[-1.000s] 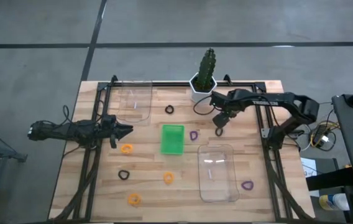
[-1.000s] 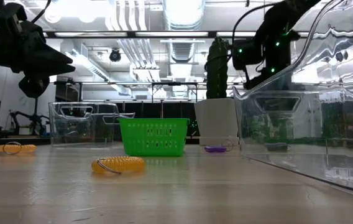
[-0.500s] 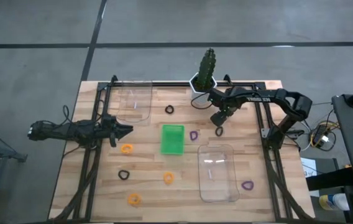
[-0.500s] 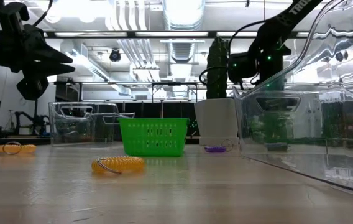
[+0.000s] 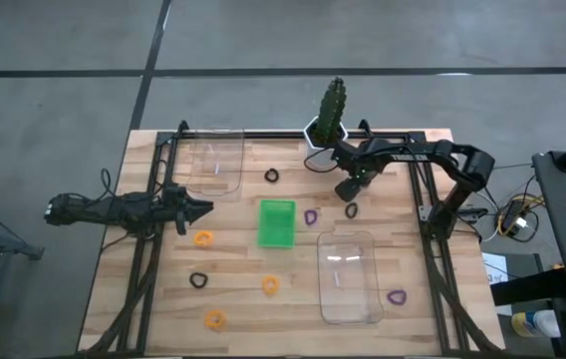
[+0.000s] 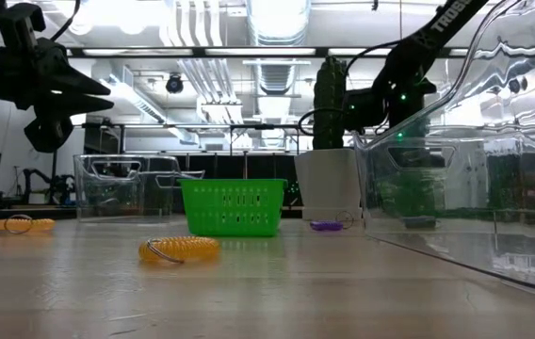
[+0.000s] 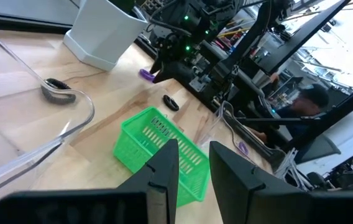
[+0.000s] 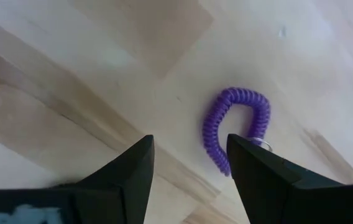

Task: Sort spring keychains
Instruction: Put the top purple spring keychain into the green bin

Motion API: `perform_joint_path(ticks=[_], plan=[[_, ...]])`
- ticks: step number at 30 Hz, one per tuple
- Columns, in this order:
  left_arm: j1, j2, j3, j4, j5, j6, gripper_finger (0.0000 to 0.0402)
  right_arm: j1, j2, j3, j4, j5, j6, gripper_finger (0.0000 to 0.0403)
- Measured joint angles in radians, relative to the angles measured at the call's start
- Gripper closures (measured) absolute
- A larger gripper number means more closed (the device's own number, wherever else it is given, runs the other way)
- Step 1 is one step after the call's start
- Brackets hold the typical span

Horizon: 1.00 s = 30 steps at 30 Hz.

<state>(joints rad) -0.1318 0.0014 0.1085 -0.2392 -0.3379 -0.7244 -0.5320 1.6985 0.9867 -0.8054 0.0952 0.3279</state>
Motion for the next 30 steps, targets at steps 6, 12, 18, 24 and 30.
perform_joint_path(ticks=[6, 12, 18, 24, 30], plan=[[0.0, 0.0, 0.0, -0.001, 0.0, -0.012, 0.0319, -0.005, 0.034, -0.001, 0.009, -0.01, 0.0, 0.0204], [0.0, 0.0, 0.0, -0.001, 0.0, -0.014, 0.0319, -0.014, 0.056, -0.001, 0.013, -0.02, -0.011, 0.0204], [0.0, 0.0, 0.0, -0.001, 0.0, -0.014, 0.0319, -0.019, 0.063, 0.0, 0.021, -0.022, -0.015, 0.0204], [0.0, 0.0, 0.0, 0.0, 0.0, -0.014, 0.0319, -0.023, 0.056, -0.003, 0.024, -0.022, -0.01, 0.0205], [0.0, 0.0, 0.0, -0.001, 0.0, -0.014, 0.0319, -0.023, 0.056, -0.003, 0.024, -0.024, 0.043, 0.0237]])
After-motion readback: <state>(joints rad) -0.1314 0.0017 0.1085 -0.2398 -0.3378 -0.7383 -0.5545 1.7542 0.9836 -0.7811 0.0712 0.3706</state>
